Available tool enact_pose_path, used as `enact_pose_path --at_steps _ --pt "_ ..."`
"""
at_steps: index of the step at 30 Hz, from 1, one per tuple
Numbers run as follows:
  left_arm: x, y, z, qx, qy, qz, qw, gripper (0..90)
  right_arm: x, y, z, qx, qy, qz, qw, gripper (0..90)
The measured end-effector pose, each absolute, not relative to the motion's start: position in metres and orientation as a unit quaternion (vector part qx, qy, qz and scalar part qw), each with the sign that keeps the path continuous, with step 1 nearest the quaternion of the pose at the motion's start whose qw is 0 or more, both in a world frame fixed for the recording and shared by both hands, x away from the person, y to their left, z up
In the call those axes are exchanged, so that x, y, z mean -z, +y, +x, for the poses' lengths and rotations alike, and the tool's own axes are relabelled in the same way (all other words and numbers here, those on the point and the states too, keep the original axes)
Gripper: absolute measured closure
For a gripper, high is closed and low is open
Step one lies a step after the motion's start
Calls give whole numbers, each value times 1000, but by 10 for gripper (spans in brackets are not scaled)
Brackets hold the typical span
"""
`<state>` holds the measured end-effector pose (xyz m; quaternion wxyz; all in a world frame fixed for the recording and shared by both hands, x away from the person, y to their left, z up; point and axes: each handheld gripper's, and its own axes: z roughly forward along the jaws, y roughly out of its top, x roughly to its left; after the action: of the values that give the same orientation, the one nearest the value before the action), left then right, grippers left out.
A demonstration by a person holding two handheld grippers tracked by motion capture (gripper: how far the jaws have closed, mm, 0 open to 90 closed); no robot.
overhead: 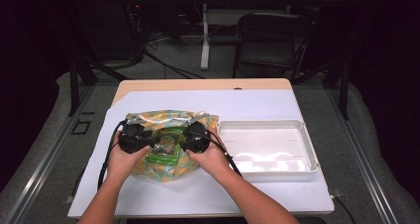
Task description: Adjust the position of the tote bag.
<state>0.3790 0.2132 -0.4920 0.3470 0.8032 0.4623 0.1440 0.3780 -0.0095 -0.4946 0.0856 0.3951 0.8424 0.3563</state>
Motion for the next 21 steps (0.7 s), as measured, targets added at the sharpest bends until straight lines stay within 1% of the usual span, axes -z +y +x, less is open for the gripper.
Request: enact_pose_path --at_steps 2,5,8,9,11,12,13,14,16,18,20,21 --pt "491 212 382 -143 466 804 341 554 496 -8 381 -356 842 397 88 693" --pt "492 210 385 -135 469 799 351 558 498 -4 383 -357 839 402 86 693" --pt "495 211 389 -125 468 803 348 594 500 -1 387 -353 841 402 79 703" --pt "496 210 390 -129 470 802 346 611 501 0 387 -351 840 406 78 706" --pt "498 211 390 -128 469 807 336 617 503 3 388 -354 837 409 79 715" --pt "500 211 390 -135 470 806 334 619 503 3 388 -346 842 407 76 716" --pt "500 212 391 -131 468 809 331 618 504 5 388 -346 841 409 76 715" --pt "501 212 391 -137 471 806 332 612 506 6 388 -343 842 408 77 715" --pt "502 213 391 -132 474 806 330 589 508 9 389 -339 842 412 76 715" --pt "504 213 390 -138 475 806 325 566 511 12 389 -341 839 418 76 714" --pt "504 213 389 -132 472 809 323 558 515 15 389 -334 842 416 80 714" --pt "506 212 388 -137 476 804 329 554 515 16 389 -320 850 411 83 714"
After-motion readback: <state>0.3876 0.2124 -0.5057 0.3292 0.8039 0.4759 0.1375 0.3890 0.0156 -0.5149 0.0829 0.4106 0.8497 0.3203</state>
